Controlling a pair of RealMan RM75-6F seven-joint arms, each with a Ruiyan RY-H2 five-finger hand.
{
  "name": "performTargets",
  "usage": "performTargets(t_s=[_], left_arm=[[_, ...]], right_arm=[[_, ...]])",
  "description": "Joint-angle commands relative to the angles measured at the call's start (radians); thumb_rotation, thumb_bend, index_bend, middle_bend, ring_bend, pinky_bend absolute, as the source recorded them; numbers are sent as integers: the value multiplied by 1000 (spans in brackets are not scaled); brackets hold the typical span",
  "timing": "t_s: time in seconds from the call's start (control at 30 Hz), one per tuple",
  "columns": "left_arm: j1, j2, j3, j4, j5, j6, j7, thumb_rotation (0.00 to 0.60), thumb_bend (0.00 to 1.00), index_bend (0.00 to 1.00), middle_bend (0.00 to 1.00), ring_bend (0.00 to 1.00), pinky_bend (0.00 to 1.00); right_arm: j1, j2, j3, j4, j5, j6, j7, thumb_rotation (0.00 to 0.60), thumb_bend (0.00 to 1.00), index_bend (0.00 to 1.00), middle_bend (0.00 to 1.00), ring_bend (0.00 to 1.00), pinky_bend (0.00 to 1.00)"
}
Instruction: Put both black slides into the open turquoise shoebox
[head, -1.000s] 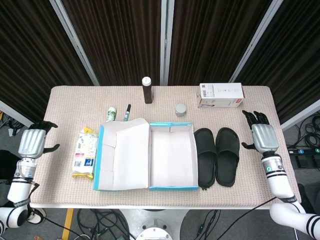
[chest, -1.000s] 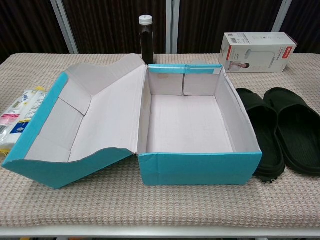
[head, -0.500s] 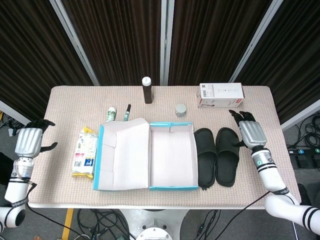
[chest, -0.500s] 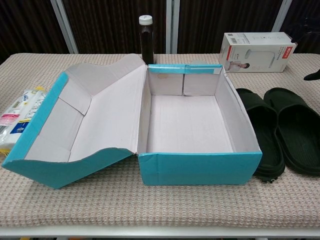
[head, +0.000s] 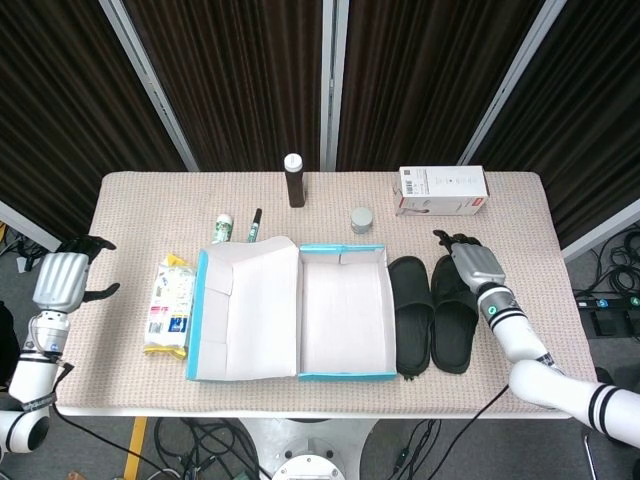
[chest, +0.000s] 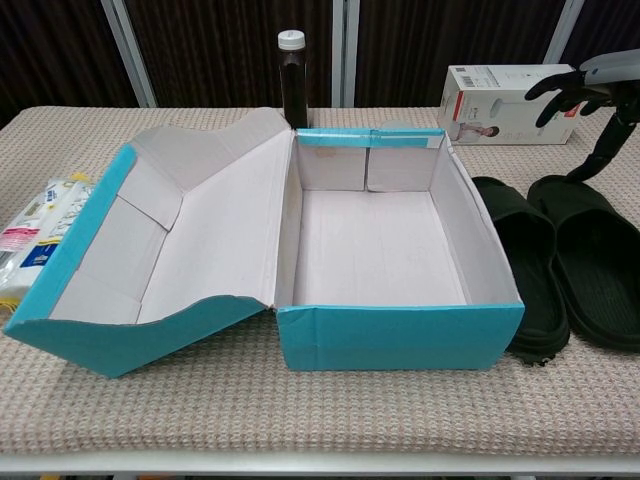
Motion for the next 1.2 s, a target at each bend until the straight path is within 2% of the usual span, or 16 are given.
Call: performTargets(t_s=[0.03, 0.2, 0.47, 0.93, 1.2], left_arm=[[1, 0, 5, 5, 1, -7, -10, 600, 134, 342, 306, 219, 315], [3, 2, 9, 14, 4, -9, -33, 600, 134, 342, 306, 219, 315], [5, 7, 12, 18, 7, -6, -45, 600, 135, 342, 306, 219, 314], [1, -2, 17, 34, 6, -18, -49, 600, 135, 342, 306, 220, 314], [-1, -7, 18, 42, 4, -24, -47, 600, 134, 342, 306, 219, 314]], right_arm=[[54, 4, -35, 2, 70, -51, -28, 600, 26, 33, 159, 58, 82], [138, -7, -105, 30, 173, -112, -62, 600, 26, 5, 118, 36, 59], [217, -61, -178, 67, 234, -117, -66, 600, 26, 0, 101, 29, 50], [288, -123, -244, 145, 289, -141, -33, 600, 26, 0, 102, 29, 48], [300, -134, -258, 161, 274, -148, 2, 600, 26, 0, 165, 80, 43]])
